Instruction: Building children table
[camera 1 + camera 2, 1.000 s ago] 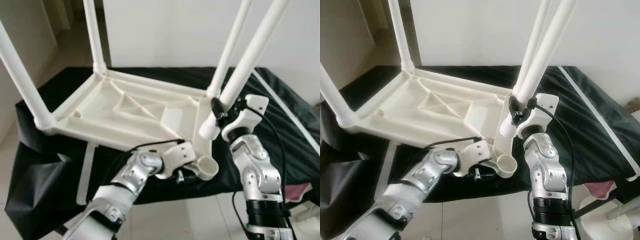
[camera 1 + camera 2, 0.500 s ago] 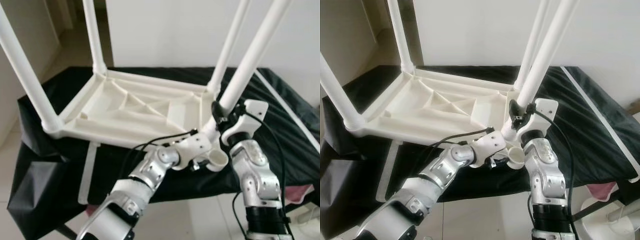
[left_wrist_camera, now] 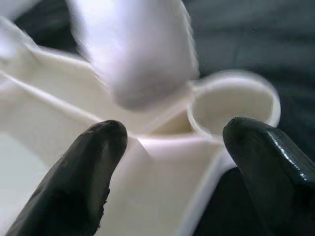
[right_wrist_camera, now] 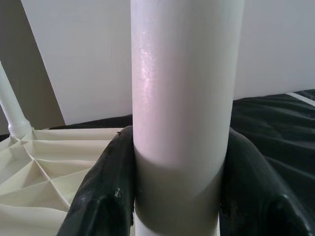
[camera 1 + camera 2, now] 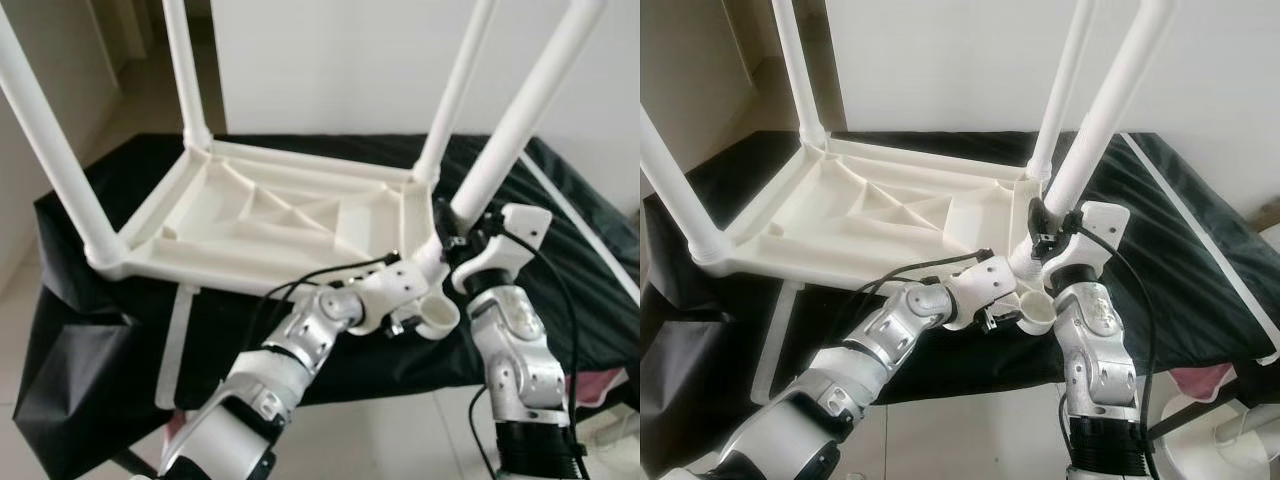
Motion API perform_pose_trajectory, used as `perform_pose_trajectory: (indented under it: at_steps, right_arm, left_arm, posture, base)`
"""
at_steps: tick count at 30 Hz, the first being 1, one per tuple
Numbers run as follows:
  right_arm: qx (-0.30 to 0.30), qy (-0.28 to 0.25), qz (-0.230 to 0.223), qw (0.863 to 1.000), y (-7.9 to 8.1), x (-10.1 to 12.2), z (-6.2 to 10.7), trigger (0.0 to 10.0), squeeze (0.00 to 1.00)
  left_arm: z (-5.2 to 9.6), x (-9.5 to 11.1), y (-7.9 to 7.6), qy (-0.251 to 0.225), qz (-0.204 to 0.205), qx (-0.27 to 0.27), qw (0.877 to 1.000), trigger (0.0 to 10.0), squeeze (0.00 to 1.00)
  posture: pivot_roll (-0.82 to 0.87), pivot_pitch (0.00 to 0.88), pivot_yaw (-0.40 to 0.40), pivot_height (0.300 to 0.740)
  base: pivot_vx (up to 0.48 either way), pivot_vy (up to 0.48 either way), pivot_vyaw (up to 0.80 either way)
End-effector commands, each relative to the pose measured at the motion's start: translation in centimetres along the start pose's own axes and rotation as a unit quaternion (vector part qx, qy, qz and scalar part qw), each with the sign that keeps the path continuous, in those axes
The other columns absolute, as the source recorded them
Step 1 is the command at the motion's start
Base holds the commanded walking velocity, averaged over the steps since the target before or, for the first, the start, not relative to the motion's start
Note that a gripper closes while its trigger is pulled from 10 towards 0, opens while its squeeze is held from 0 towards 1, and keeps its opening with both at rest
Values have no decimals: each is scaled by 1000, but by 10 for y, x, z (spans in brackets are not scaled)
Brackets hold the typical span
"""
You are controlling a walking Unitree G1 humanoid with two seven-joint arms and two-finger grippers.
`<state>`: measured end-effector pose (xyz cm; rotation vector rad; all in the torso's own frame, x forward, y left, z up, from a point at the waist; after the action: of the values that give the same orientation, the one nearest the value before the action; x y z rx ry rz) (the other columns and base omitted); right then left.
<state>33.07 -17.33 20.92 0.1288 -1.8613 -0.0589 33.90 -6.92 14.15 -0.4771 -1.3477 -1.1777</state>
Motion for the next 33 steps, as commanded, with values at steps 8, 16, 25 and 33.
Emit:
perform_pose_trajectory:
  at_steps: [8, 16, 25, 33]
  right_arm:
    - [-11, -14, 13, 1000, -7, 2, 14, 10000, 0]
    - [-13, 1, 9, 1000, -6, -9, 27, 10000, 0]
    - [-8, 4, 6, 1000, -6, -11, 39, 10000, 0]
    - [-7, 18, 18, 1000, -9, -20, 53, 10000, 0]
  left_arm:
    - [38, 10, -24, -101, 24, -93, 990, 10000, 0]
    - [52, -1, -30, -97, 73, -109, 987, 10000, 0]
    - [63, -16, -31, -81, 121, -106, 984, 10000, 0]
    - [69, -16, -26, -78, 127, -96, 984, 10000, 0]
  posture:
    - [30, 0, -26, 740]
    - [29, 0, -34, 740]
    - [27, 0, -36, 740]
    - [22, 0, -32, 740]
  base:
    - [0, 0, 0]
    - [0, 0, 0]
    - [0, 0, 0]
    - [0, 0, 0]
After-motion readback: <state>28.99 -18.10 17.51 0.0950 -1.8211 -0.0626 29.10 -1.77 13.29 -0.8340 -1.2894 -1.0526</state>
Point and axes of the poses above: a point about 5 cm out from each wrist's last joint towards the gripper, its own z axis pointing back from the gripper into the wrist, its own x axis along the axis of the wrist's last joint, y = z × x, the point moved 4 cm from there along -z, pointing out of the wrist towards the gripper, and after that the axes turned 3 degrees about z, right-handed, at the moved point
